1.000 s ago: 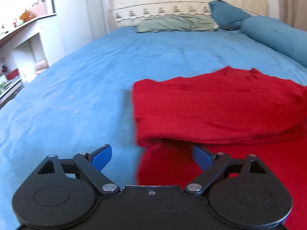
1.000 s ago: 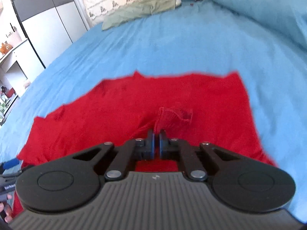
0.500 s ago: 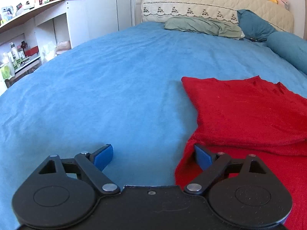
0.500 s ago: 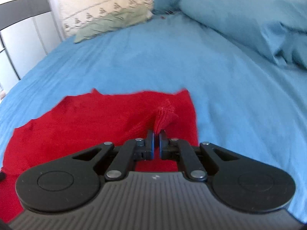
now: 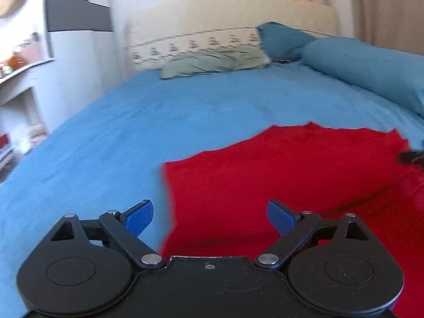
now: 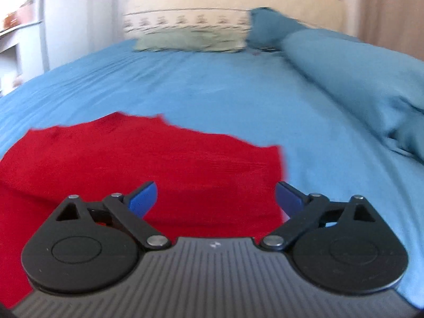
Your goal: Fold small clothes
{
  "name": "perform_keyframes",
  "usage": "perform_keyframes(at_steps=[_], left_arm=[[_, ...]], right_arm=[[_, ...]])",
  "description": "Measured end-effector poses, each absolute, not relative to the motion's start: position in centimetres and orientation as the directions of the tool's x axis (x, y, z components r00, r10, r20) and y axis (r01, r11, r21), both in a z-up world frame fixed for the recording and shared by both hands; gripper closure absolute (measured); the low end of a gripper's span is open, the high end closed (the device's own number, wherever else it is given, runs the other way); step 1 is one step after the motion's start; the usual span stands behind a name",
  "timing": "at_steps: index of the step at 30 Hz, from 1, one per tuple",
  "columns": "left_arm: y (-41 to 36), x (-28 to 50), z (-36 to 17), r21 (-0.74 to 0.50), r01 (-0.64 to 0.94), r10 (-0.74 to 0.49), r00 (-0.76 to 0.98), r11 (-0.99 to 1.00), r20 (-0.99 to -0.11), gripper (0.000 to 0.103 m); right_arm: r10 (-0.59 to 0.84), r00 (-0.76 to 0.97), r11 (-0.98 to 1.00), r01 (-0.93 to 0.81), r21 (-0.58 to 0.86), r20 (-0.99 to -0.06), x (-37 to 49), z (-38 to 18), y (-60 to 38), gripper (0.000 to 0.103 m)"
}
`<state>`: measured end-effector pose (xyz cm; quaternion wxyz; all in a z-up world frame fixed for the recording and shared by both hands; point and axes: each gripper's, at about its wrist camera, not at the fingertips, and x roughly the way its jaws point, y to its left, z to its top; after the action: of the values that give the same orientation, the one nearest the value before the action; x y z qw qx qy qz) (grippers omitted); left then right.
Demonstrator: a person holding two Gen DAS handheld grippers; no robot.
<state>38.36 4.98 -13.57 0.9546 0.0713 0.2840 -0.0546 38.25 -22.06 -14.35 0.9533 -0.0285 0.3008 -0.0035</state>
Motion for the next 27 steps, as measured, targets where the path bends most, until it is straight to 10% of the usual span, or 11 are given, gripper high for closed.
perform_keyframes(at_steps=[9, 17, 27], left_arm=[[5.2, 41.7, -17.3, -0.001, 0.12, -0.093, 0.76, 0.993, -0.643, 0.008], [5.0, 41.6, -17.8, 0.01, 0.126, -0.092, 0.775, 0.992, -0.625, 0.005], [5.2, 41.3, -18.4, -0.002, 0.125, -0.1, 0.785, 0.992, -0.611, 0.003]], right_arm=[[0.078, 0.739, 0.996, -0.03, 0.084, -0.669, 37.1, -17.8, -24.3, 0.0], [0.156, 0.841, 0.983, -0.083, 0.163, -0.517, 38.0, -14.2, -24.1, 0.0], [0.013, 0.789, 0.99, 0.075, 0.117, -0.615, 42.3, -17.2, -27.4, 0.0]])
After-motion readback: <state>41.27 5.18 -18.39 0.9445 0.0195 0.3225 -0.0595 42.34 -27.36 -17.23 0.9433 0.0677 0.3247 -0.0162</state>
